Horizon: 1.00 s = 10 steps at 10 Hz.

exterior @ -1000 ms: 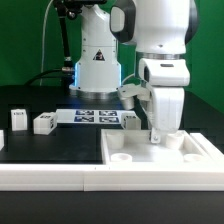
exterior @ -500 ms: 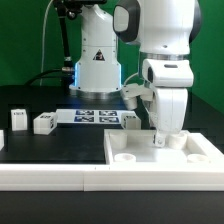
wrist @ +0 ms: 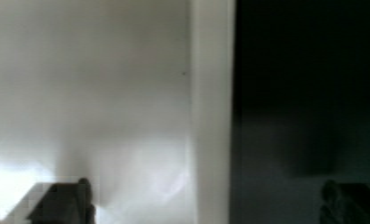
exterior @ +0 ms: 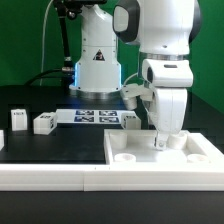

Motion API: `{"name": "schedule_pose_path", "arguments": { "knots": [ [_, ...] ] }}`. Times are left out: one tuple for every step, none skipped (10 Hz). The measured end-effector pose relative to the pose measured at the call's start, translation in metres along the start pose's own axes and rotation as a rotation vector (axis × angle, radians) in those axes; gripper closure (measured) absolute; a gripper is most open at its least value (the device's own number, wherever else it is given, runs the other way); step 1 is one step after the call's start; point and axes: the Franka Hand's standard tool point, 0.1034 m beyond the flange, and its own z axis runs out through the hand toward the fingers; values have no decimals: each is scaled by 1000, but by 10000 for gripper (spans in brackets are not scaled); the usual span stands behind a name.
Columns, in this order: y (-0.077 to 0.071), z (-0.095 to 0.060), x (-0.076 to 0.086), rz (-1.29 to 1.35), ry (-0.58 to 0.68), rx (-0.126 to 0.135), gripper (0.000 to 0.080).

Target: Assemble one leg

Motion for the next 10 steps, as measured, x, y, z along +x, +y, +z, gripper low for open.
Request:
{"name": "schedule_pose_path", "arguments": {
  "knots": [
    [0,0,0,0,0,0,151],
    [0,-2,0,12,0,-2,151],
    [-3,-12,1,41,-2,-12,151],
    [-8,-20,1,59,-4,-19,151],
    [-12,-28,2,70,-6,-24,151],
    [-16,-38,2,80,-8,-34,151],
    [-19,-43,3,108,-8,-40,151],
    [-18,-46,5,152,-7,-46,151],
    [-19,-45,4,161,-6,-45,151],
    [-19,-45,4,198,-5,-44,151]
  ]
}}
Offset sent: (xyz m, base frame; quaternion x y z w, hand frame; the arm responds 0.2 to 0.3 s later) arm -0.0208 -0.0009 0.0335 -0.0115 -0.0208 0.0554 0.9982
